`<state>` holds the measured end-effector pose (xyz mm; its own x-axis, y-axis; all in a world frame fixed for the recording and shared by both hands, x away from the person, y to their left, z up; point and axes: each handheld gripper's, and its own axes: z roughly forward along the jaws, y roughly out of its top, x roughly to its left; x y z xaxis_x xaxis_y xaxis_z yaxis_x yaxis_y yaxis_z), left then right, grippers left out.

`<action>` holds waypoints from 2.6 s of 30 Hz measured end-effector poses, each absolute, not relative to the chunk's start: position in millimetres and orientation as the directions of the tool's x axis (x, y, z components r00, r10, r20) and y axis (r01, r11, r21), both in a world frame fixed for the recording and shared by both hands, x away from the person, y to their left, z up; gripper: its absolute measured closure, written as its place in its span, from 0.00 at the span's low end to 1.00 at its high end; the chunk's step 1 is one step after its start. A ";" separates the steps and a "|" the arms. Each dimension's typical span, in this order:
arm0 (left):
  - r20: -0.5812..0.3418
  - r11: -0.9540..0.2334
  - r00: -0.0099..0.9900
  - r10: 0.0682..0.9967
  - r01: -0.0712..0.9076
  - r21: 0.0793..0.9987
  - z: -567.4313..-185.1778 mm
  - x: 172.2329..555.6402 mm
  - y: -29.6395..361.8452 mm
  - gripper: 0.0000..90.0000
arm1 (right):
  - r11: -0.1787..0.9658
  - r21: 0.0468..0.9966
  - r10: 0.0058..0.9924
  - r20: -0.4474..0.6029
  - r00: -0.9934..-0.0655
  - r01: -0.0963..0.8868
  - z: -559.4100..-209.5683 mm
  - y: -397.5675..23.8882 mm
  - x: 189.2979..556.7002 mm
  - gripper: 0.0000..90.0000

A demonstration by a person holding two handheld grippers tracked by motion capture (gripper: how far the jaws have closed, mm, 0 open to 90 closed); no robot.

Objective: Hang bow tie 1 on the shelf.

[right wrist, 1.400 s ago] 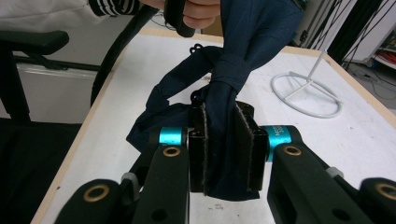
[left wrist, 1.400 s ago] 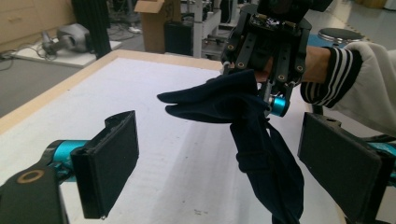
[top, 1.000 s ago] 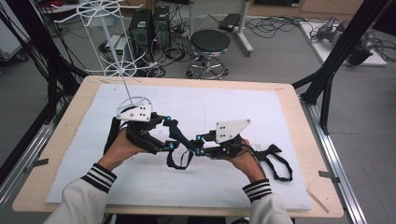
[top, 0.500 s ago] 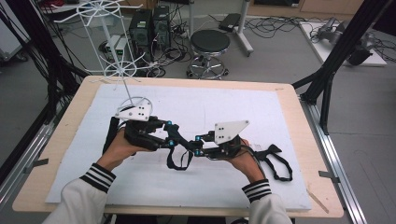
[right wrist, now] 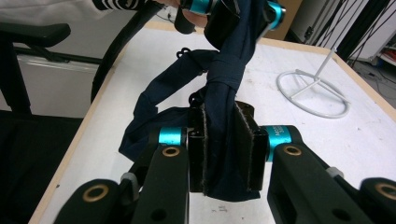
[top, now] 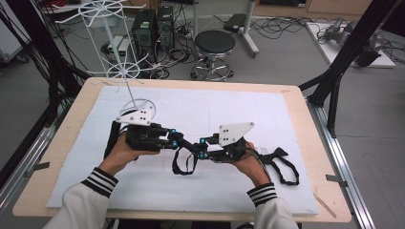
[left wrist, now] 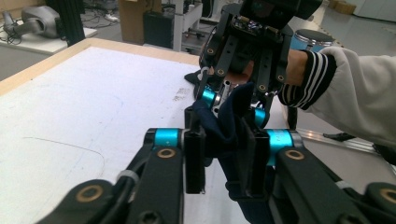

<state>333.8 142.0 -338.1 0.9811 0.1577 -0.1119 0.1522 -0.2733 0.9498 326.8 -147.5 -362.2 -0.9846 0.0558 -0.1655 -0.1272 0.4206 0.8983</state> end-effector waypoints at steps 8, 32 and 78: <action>-0.098 -0.275 0.980 0.171 0.143 0.951 -337.4 332.2 143.0 0.87 | 0.414 0.902 0.059 -0.158 -0.986 -0.120 -362.6 -146.4 327.5 0.85; -0.043 -0.267 0.960 0.276 0.119 0.956 -332.3 330.3 163.4 0.87 | 0.350 0.935 0.339 -0.066 -0.938 0.061 -357.4 -157.5 323.6 0.01; 0.071 -0.216 0.816 0.574 0.068 0.974 -264.7 347.7 269.6 0.87 | 0.100 0.992 0.614 -0.005 -0.789 0.071 -399.0 -244.6 258.6 0.01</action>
